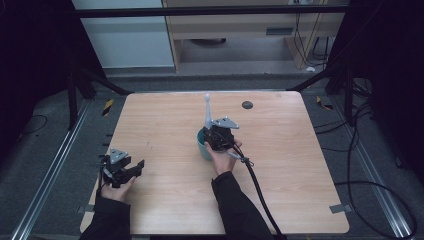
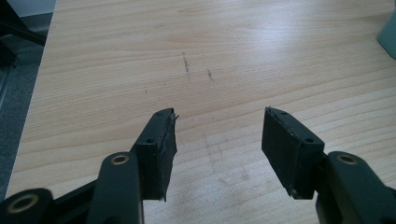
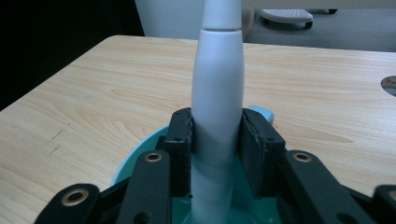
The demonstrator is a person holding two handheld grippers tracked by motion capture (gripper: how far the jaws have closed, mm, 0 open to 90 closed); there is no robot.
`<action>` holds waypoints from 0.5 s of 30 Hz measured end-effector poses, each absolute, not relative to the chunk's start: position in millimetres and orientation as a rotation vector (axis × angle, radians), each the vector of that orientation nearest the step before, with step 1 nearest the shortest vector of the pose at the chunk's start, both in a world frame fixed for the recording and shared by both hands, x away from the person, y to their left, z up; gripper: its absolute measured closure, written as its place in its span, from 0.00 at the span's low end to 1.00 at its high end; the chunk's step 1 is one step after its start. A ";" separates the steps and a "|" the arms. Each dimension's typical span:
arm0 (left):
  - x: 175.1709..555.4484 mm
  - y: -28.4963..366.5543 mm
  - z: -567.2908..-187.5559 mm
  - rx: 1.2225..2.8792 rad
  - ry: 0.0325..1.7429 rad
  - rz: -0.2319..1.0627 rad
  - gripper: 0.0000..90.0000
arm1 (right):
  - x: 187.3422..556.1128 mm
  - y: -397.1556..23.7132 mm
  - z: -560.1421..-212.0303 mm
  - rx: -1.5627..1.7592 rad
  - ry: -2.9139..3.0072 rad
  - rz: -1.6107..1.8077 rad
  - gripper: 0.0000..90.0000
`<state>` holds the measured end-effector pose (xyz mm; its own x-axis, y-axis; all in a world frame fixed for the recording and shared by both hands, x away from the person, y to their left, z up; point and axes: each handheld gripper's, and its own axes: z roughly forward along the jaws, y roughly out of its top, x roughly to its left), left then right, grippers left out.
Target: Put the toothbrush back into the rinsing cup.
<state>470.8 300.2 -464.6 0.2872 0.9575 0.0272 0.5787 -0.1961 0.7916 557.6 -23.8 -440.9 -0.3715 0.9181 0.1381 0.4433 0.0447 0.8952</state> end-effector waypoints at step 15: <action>470.4 300.0 -464.6 1.879 1.378 0.708 0.49 | 541.0 -42.9 -419.6 1.309 1.833 1.349 0.40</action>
<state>470.4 300.0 -464.6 0.2874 0.9574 0.0276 0.5799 -0.1968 0.7905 541.0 -42.9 -419.6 -0.4050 0.9044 0.1344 0.3974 0.0417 0.9167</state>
